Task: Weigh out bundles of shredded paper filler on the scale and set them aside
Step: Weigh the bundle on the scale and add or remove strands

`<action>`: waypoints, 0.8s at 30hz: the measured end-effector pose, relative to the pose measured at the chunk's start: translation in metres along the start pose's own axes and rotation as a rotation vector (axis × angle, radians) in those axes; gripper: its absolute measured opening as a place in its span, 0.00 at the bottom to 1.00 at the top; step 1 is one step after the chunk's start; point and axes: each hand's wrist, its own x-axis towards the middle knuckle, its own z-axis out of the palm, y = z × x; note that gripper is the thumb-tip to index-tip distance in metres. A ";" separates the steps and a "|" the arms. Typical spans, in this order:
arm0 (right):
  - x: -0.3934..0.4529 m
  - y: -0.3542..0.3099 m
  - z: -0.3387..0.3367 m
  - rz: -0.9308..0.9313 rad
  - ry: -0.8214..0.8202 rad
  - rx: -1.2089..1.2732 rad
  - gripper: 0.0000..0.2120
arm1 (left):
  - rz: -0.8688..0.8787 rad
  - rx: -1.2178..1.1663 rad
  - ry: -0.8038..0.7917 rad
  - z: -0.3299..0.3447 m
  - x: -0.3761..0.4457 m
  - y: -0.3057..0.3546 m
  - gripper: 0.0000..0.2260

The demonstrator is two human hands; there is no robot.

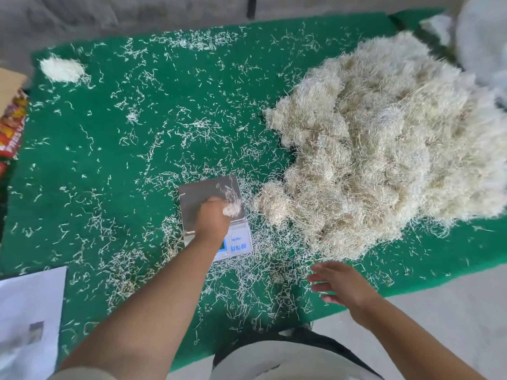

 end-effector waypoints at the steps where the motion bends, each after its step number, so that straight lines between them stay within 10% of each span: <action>1: 0.000 -0.003 0.000 -0.009 -0.002 -0.004 0.08 | 0.019 0.003 0.001 -0.002 -0.009 0.005 0.17; 11: -0.040 -0.085 0.035 -0.326 -0.173 0.159 0.29 | 0.066 -0.551 -0.064 -0.049 -0.121 0.110 0.03; 19: -0.083 -0.138 0.087 -0.176 -0.523 0.663 0.44 | 0.221 -0.699 0.230 -0.103 -0.155 0.175 0.12; 24: -0.082 -0.133 0.079 -0.177 -0.540 0.822 0.37 | 0.319 -0.671 -0.029 -0.095 -0.180 0.179 0.25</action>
